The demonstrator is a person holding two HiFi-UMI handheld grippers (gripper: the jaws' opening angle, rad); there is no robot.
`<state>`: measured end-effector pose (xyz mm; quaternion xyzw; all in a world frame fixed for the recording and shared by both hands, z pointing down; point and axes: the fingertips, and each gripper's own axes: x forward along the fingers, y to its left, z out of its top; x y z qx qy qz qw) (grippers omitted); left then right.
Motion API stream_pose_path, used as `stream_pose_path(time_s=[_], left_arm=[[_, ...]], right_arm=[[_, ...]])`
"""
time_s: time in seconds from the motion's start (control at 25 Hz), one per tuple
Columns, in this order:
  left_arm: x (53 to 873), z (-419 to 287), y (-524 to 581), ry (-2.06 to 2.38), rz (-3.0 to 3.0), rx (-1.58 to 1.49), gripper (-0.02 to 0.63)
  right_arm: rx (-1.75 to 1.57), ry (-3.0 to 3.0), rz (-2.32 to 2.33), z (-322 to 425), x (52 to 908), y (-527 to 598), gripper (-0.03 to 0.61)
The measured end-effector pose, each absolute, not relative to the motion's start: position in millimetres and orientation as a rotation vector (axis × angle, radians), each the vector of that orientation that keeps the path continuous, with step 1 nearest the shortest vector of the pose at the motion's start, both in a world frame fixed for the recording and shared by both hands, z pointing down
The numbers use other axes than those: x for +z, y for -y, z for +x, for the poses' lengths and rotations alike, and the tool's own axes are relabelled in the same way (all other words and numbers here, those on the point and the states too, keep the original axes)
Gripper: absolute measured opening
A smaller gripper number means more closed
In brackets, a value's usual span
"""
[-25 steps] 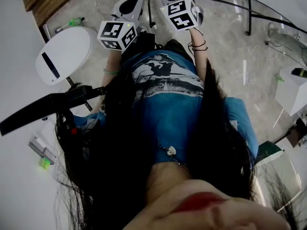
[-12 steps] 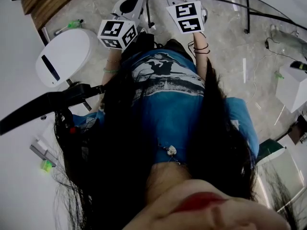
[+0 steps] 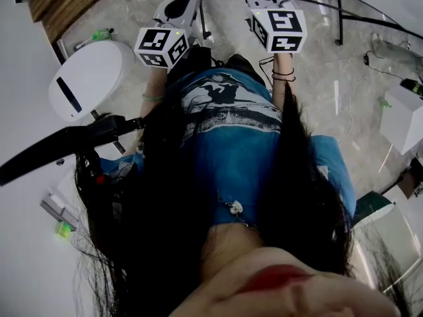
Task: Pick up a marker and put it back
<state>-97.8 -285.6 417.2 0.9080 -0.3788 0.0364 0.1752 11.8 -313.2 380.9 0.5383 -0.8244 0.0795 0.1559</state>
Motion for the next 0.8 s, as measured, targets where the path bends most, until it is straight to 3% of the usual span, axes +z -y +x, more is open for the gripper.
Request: stream_pose_path(time_s=[0.8], left_arm=[[426.8,-95.8,284.4,1.043,2.597,0.183,-0.009]], right_arm=[[0.393,2.56,1.595,14.4,349.3,300.7,0.083]])
